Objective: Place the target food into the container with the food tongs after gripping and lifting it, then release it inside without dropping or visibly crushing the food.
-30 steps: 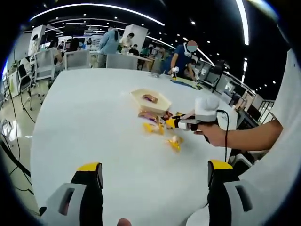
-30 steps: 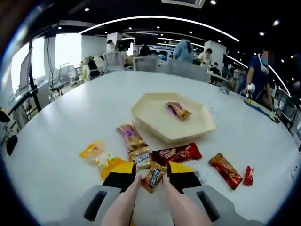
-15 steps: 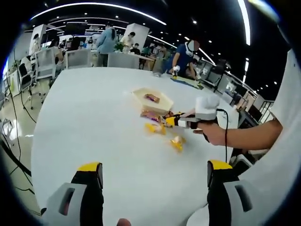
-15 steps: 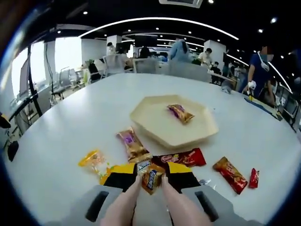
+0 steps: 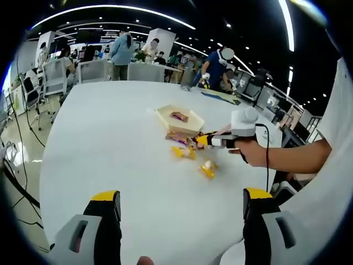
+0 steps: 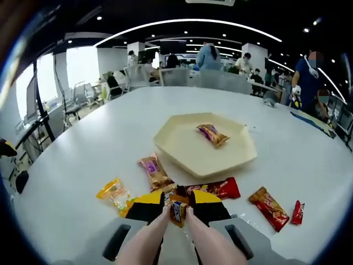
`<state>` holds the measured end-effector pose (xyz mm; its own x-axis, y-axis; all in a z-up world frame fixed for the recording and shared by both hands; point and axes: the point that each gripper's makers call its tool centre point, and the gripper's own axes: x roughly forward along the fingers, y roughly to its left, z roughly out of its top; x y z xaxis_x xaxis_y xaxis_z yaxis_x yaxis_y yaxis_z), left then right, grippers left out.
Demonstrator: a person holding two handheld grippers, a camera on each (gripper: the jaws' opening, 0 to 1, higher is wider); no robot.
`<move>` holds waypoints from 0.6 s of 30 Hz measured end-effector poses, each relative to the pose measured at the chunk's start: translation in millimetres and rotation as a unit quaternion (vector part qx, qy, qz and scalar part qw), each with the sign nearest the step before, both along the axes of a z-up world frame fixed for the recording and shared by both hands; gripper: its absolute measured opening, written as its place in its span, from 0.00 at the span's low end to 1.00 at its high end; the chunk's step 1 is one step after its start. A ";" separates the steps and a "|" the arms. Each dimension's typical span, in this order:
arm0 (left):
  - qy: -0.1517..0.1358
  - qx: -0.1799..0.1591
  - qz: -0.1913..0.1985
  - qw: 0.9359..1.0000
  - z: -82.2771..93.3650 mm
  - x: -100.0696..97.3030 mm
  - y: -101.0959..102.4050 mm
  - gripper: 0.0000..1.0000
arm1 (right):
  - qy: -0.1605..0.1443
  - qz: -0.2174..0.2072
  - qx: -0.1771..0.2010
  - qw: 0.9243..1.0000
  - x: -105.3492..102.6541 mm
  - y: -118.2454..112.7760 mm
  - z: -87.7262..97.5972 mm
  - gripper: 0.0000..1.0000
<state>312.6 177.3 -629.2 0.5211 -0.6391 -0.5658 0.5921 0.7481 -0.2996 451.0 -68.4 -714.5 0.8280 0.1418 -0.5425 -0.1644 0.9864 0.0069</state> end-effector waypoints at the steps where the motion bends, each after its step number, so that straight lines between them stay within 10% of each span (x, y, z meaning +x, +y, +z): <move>1: -0.001 0.001 -0.001 1.000 0.8 -0.6 -1.1 0.91 | -0.002 -0.001 0.002 1.000 0.0 -2.0 1.9 0.18; 18: -0.042 -0.017 -0.016 0.999 17.9 -16.9 -49.8 0.92 | -0.036 0.009 0.029 0.999 -45.9 -48.6 57.7 0.18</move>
